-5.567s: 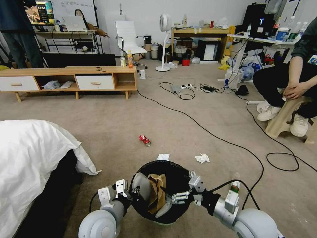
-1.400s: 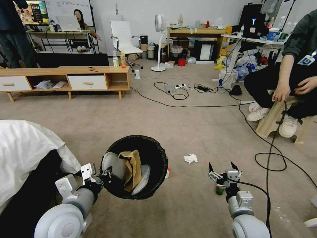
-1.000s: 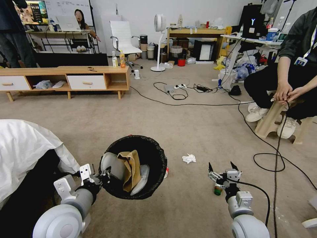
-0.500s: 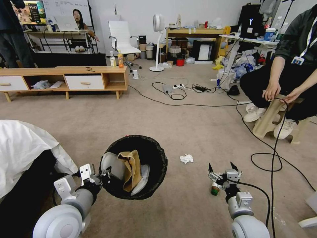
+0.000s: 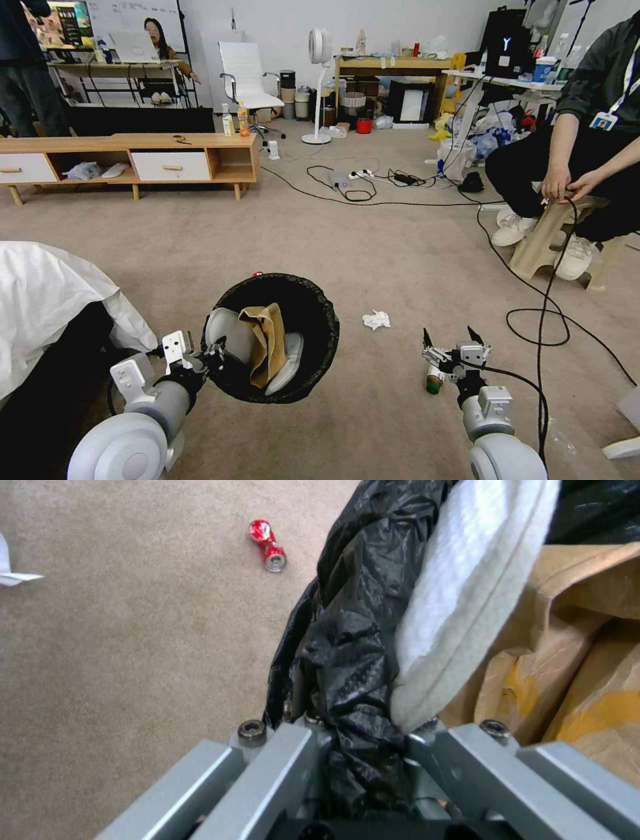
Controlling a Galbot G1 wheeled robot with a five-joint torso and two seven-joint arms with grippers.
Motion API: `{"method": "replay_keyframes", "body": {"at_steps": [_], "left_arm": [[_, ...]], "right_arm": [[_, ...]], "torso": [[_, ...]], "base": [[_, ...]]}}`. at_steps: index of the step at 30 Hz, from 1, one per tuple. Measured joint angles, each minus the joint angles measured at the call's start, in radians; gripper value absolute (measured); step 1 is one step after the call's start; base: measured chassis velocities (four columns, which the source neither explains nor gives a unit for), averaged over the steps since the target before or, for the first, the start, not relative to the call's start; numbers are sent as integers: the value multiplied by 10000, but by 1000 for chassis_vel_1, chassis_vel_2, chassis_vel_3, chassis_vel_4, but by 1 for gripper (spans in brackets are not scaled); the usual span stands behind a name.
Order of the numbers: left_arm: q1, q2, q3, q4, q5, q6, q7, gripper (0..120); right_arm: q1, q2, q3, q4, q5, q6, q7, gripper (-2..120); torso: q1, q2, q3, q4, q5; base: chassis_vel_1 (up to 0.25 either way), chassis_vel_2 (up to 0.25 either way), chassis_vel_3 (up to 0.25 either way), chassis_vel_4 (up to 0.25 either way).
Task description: Pick up the trash bin and place the garbage on the floor into it.
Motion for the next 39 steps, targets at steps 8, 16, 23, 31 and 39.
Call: {"method": "replay_keyframes", "body": {"at_steps": [8, 16, 23, 31, 39], "left_arm": [[62, -3, -45, -56, 2, 3, -6, 5], [25, -24, -3, -59, 13, 4, -14, 5], [17, -24, -15, -59, 27, 4, -17, 5], [53, -20, -74, -64, 22, 4, -18, 5], [26, -36, -38, -63, 21, 3, -18, 5]], "right_arm": [[46, 57, -66, 45, -141, -45, 13, 100], [38, 59, -43, -12, -158, 156, 10, 100], [61, 90, -45, -96, -211, 292, -21, 100], [96, 134, -81, -149, -231, 329, -27, 100], [82, 126, -51, -159, -270, 212, 144, 100]], "torso": [[0, 0, 0, 1, -1], [-1, 1, -1, 0, -1], [1, -1, 2, -1, -2], [0, 0, 0, 2, 0], [0, 0, 0, 0, 0]], "base": [[0, 0, 0, 0], [-55, 43, 55, -40], [-179, 155, 166, -159], [-45, 57, 53, -53], [24, -10, -20, 7]]}}
